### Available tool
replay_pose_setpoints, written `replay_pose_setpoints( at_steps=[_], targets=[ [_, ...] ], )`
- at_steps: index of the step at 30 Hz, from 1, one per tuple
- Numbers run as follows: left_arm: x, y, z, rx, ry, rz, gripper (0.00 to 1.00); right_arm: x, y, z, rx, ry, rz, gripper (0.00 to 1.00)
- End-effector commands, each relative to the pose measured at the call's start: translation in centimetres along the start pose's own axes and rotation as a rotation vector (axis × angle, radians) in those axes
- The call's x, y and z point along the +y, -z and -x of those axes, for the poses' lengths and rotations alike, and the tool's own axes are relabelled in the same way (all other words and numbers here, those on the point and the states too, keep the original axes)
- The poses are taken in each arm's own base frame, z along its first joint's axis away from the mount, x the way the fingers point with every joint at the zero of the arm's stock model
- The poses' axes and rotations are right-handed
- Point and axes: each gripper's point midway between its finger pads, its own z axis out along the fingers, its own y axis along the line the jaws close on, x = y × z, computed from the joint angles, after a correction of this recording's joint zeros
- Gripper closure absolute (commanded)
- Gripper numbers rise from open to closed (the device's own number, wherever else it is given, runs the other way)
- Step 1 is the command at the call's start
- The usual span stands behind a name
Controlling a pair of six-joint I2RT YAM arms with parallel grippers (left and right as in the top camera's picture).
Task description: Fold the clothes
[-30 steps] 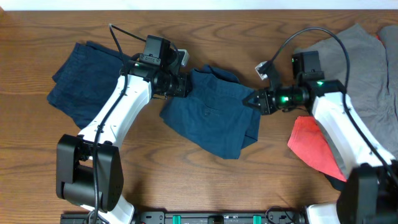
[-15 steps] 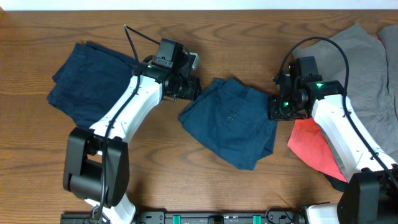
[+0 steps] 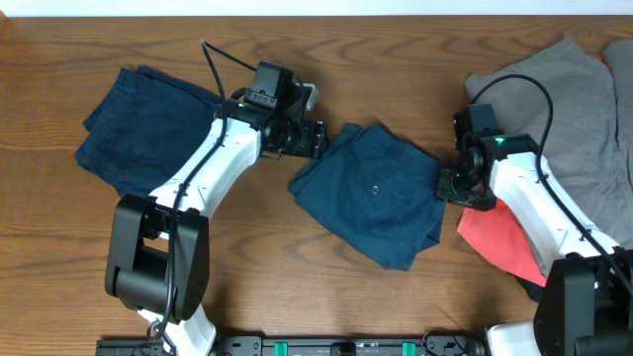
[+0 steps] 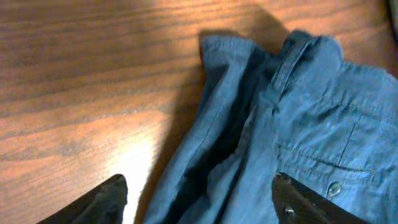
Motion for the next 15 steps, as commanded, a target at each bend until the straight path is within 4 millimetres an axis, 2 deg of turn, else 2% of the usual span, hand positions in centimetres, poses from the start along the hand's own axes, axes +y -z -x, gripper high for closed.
replay_pose_setpoints(
  at_steps=[1,5,9,13,15],
  targets=[
    [0.1,-0.3,0.7,-0.02,-0.013,0.004,0.22,-0.3,0.1,-0.2,0.0,-0.051,-0.029,0.47],
    [0.1,-0.5,1.3,-0.041,-0.021,0.001,0.18,0.6,1.0,-0.8,0.021,-0.058,0.028,0.47],
    [0.1,-0.9,1.4,-0.042,-0.051,-0.008,0.14,2.2,3.2,-0.5,-0.014,-0.056,0.142,0.46],
    [-0.3,-2.1,1.1,-0.028,-0.096,-0.051,0.11,3.1,5.3,-0.4,-0.066,-0.044,0.213,0.49],
    [-0.2,-3.0,1.0,-0.02,-0.1,-0.052,0.11,4.2,6.0,0.0,-0.097,0.022,0.273,0.57]
  ],
)
